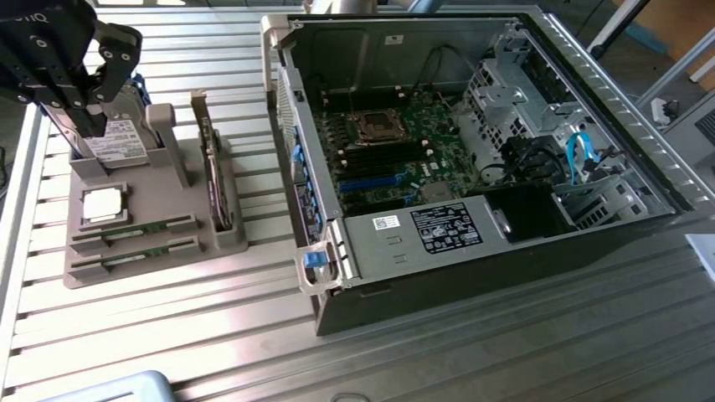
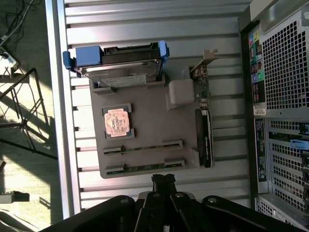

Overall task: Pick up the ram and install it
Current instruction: 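Pick up the ram and move it above insertion slot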

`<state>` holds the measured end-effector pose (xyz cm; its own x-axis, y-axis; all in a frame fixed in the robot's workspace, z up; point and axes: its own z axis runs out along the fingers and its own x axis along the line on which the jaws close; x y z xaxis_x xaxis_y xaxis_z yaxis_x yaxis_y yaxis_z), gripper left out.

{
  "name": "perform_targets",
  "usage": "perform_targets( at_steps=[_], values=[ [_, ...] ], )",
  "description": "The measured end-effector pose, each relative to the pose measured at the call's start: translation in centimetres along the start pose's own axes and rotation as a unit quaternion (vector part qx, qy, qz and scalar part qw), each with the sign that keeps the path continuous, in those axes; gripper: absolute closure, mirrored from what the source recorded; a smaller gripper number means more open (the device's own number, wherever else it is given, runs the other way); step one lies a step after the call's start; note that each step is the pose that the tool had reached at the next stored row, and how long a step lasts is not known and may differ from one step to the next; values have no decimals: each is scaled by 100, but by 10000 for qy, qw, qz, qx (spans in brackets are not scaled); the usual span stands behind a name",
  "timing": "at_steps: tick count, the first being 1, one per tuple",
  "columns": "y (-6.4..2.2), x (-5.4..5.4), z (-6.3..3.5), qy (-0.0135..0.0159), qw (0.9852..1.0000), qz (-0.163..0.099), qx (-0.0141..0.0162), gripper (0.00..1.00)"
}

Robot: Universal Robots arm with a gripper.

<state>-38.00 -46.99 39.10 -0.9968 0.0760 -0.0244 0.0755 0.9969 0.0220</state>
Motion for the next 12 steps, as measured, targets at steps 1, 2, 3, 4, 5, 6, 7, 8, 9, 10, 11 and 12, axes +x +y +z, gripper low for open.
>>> perform_targets(
  at_steps=[1, 2, 3, 4, 5, 6, 7, 8, 9, 10, 11, 12],
  values=[
    [0, 0, 0, 0, 10000, 0, 0, 89],
    [0, 0, 0, 0, 10000, 0, 0, 89],
    [0, 0, 0, 0, 10000, 0, 0, 89],
    [0, 0, 0, 0, 10000, 0, 0, 89],
    [0, 0, 0, 0, 10000, -2, 0, 89],
    [0, 0, 0, 0, 10000, -4, 0, 89],
    [0, 0, 0, 0, 10000, -8, 0, 89],
    [0, 0, 0, 0, 10000, -17, 0, 89],
    [0, 0, 0, 1, 10000, -35, -1, 89],
    [0, 0, 0, 1, 10000, -55, -1, 89],
    [0, 0, 0, 2, 10000, -73, -2, 89],
    [0, 0, 0, 2, 10000, -94, -2, 89]
  ],
)
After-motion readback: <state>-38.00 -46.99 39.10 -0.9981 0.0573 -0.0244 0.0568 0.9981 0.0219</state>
